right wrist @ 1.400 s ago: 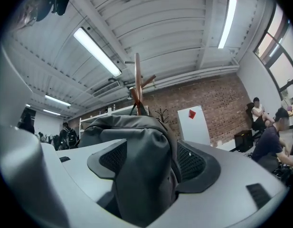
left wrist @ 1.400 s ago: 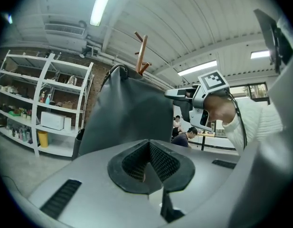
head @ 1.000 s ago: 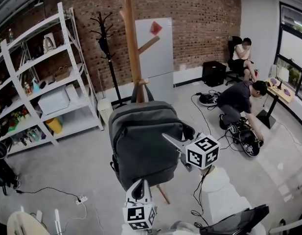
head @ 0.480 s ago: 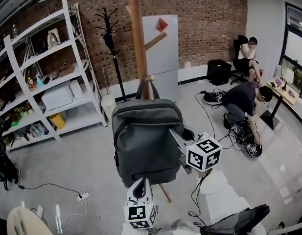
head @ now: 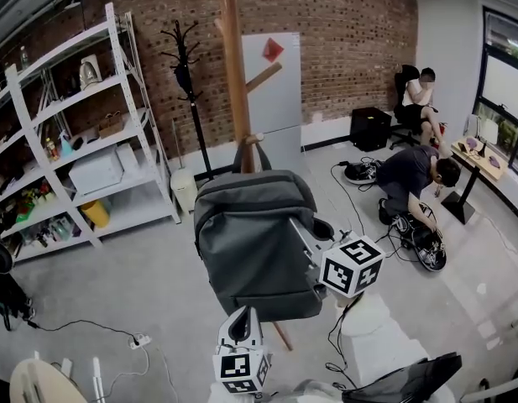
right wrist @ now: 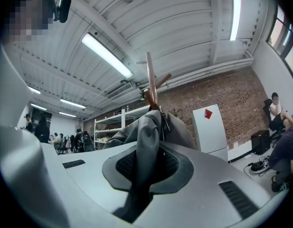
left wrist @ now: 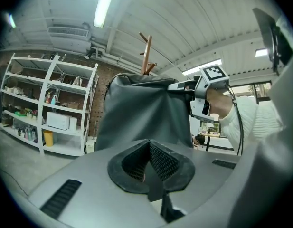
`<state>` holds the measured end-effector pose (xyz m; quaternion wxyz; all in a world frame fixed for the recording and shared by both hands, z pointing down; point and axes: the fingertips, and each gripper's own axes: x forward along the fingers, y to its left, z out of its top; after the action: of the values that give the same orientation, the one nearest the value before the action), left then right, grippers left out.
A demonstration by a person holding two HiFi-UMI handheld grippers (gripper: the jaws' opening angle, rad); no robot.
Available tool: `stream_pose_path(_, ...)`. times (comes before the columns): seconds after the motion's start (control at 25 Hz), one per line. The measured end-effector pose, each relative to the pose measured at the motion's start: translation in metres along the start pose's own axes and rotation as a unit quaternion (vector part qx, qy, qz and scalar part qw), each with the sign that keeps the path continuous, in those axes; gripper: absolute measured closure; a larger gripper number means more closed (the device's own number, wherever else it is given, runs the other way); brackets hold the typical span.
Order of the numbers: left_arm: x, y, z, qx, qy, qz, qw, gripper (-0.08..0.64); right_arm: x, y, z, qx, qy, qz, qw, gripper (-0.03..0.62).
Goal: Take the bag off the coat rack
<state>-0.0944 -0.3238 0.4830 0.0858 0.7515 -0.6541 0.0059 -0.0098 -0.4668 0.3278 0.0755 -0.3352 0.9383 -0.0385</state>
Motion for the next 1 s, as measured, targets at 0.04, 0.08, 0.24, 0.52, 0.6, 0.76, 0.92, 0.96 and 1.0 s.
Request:
stream_pose_path(0.04,-0.001,-0.001,0.0,0.001,-0.001,-0.001,1.0,0.572,-0.002,0.0,0.003,-0.004,-0.002,-0.003,1.0,0.552)
stream_pose_path(0.08,-0.001,-0.002,0.0,0.001,-0.002,-0.001,1.0,0.572,-0.003,0.001,0.006,-0.009,-0.005,-0.006,1.0,0.552)
stream_pose_path(0.24,-0.004,0.0,0.003,-0.002,-0.008,0.001,1.0,0.572,-0.005,0.005,0.018,-0.021,-0.015,-0.013,1.0,0.552)
stream_pose_path(0.52,-0.009,0.003,0.005,-0.003,-0.011,0.0,0.9999,0.572,-0.012,0.01,0.043,-0.027,-0.044,-0.025,0.998,0.554)
stream_pose_path(0.6,-0.01,0.004,0.006,-0.004,-0.01,-0.001,0.9999,0.572,-0.013,0.012,0.051,-0.028,-0.05,-0.025,0.998,0.553)
stream_pose_path(0.76,-0.011,0.003,0.009,-0.002,-0.013,-0.003,0.9999,0.571,-0.014,0.013,0.063,-0.032,-0.062,-0.03,0.997,0.552)
stream_pose_path(0.92,-0.013,0.004,0.008,0.0,-0.016,-0.005,0.9999,0.572,-0.017,0.013,0.07,-0.031,-0.075,-0.035,0.996,0.552)
stream_pose_path(0.96,-0.013,0.004,0.007,0.001,-0.016,-0.005,0.9999,0.572,-0.018,0.014,0.073,-0.032,-0.078,-0.036,0.996,0.552)
stream_pose_path(1.0,-0.013,0.005,0.007,0.001,-0.016,-0.005,0.9999,0.572,-0.019,0.014,0.075,-0.033,-0.081,-0.038,0.995,0.552)
